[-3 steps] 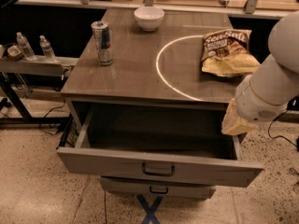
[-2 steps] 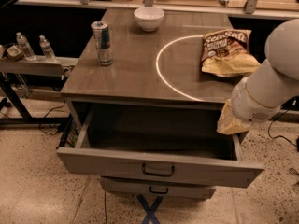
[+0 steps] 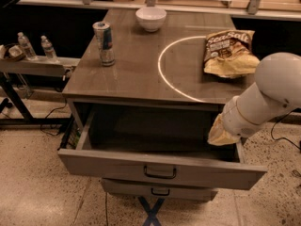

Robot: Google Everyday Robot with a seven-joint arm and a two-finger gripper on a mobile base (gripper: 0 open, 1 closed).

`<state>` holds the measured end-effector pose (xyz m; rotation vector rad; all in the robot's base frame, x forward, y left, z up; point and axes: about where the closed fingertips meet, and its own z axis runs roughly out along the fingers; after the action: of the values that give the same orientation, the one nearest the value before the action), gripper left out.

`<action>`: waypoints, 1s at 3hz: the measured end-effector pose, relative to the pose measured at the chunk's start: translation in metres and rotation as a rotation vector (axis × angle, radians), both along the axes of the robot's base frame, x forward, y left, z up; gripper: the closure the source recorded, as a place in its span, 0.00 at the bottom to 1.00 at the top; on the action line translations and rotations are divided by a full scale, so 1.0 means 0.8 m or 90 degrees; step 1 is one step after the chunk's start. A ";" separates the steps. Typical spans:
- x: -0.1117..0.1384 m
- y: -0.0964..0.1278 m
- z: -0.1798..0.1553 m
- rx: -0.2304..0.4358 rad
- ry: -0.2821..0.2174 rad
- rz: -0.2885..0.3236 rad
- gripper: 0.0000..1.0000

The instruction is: Open top drawer

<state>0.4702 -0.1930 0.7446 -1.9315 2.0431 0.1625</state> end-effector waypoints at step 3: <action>-0.011 -0.001 -0.090 0.055 0.041 0.013 1.00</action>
Offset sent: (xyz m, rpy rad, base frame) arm 0.0139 0.0069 -0.0795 0.1140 0.0335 0.0199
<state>0.4618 -0.1939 0.6727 -1.9181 2.0223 0.3153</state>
